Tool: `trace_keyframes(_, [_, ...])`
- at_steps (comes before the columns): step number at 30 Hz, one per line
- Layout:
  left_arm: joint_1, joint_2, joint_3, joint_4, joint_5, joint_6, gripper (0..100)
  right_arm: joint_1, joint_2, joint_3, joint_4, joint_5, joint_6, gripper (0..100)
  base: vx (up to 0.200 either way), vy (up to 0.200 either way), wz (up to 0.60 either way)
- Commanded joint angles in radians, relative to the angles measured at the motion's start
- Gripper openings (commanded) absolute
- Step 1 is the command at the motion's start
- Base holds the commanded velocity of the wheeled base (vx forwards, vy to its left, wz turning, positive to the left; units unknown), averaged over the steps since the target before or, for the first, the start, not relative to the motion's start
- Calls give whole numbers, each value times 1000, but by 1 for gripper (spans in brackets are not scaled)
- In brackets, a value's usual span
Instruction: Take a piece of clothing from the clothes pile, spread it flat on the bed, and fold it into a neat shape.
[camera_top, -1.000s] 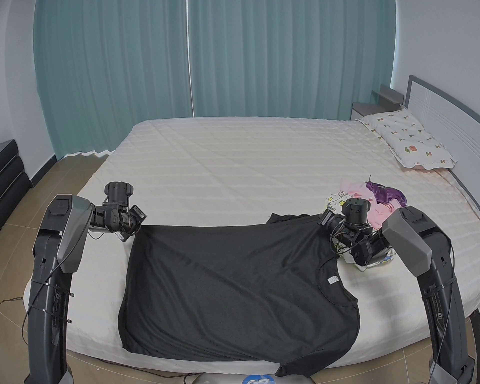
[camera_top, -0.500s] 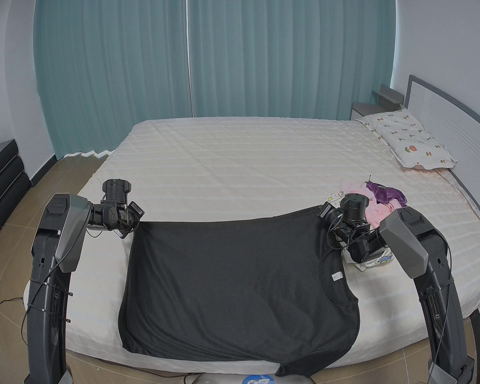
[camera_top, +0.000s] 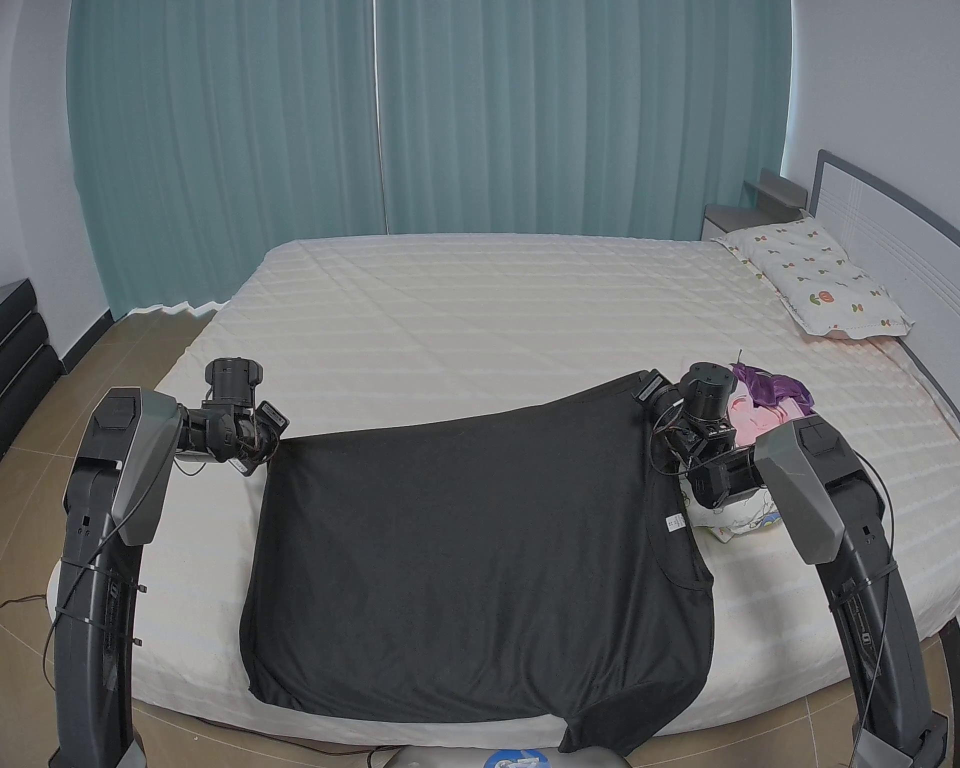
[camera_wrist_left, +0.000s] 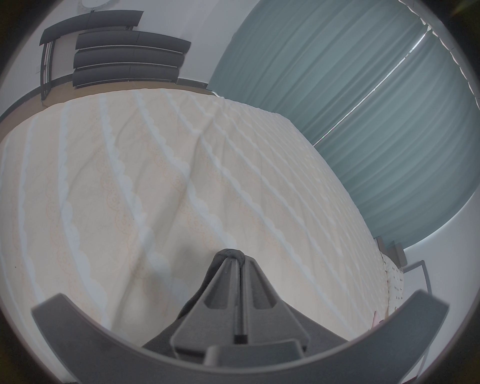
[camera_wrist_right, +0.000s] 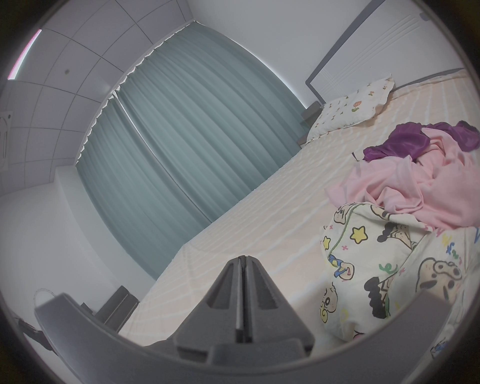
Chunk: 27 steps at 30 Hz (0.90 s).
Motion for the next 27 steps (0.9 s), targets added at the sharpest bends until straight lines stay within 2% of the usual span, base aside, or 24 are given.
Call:
trace_keyframes(1, [1,10,-4,0,0,-2,0,4,35,-19,12,0,-12,0,0,0,0])
trace_keyframes(2, [1,12,-4,0,0,0,0,2,38,-19,13,0,-16,0,0,0,0])
trace_keyframes(3, [1,12,-4,0,0,0,0,2,38,-19,13,0,-18,100,0,0,0])
trace_keyframes(5, [0,13,0,1,-2,-4,0,2,38,-17,13,0,-19,100,0,0,0])
trace_keyframes(6, [-2,13,-2,6,-8,-5,100,2,41,-19,13,0,-19,100,0,0,0])
trace_keyframes(12, [-17,43,0,1,-2,1,100,5,69,12,0,10,-21,100,0,0,0])
trace_keyframes(17, [-3,18,10,12,-5,-5,100,-4,-9,83,-33,10,-19,100,0,0,0])
trace_keyframes(19, [20,-56,69,10,-18,-4,100,-7,-140,254,-37,23,4,100,0,0,0])
trace_keyframes(20, [20,-56,69,10,-18,-4,100,-7,-140,254,-37,23,4,100,0,0,0])
trace_keyframes(21, [35,-122,131,-2,-46,-2,100,-5,-219,392,-52,53,13,100,0,0,0])
trace_keyframes(24, [56,-223,250,-3,-117,0,100,1,-321,604,-112,68,13,100,0,0,0])
trace_keyframes(25, [56,-223,250,-3,-117,0,100,1,-321,604,-112,68,13,100,0,0,0])
trace_keyframes(27, [84,-347,412,-28,-203,0,100,7,-419,808,-175,68,14,100,0,0,0])
